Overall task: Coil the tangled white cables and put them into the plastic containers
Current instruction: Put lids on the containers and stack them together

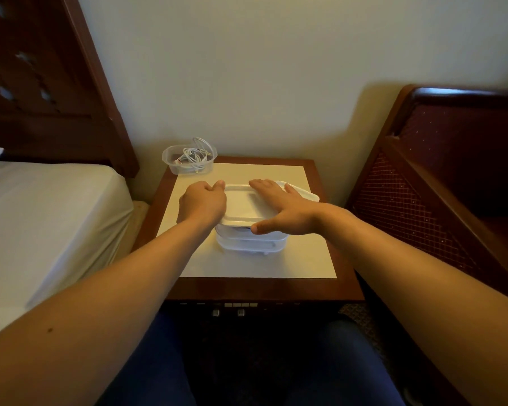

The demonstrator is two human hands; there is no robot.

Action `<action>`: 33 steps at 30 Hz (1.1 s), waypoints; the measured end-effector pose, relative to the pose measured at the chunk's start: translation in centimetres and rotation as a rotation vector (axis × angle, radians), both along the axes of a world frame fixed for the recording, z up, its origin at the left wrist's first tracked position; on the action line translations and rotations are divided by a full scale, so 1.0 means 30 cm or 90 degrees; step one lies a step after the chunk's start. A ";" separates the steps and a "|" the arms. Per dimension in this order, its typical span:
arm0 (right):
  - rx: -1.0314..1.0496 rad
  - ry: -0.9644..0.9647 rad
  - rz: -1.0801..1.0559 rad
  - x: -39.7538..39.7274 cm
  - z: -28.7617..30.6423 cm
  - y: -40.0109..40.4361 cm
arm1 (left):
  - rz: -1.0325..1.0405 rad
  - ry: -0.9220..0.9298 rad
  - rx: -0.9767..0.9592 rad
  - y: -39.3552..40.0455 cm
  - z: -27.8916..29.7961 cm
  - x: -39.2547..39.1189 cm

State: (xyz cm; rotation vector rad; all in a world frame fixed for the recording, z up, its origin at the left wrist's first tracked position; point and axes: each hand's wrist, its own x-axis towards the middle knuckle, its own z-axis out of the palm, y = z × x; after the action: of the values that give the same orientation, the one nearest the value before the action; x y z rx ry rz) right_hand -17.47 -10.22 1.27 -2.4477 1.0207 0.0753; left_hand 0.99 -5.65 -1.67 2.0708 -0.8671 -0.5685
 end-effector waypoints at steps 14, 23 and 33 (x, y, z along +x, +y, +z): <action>-0.273 -0.021 -0.073 0.047 -0.122 0.067 | -0.002 0.109 0.012 0.004 -0.006 -0.005; -0.252 -0.010 -0.090 0.049 -0.101 0.078 | 0.034 0.245 0.060 0.014 0.021 -0.004; -0.239 -0.022 -0.089 0.039 -0.054 0.069 | -0.047 0.427 0.165 0.030 0.027 0.027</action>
State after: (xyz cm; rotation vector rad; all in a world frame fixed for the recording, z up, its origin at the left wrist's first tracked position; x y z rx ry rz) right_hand -16.30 -8.14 -0.35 -2.6846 1.2839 -0.2236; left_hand 1.80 -4.74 -0.85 1.8692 -0.4866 -1.3741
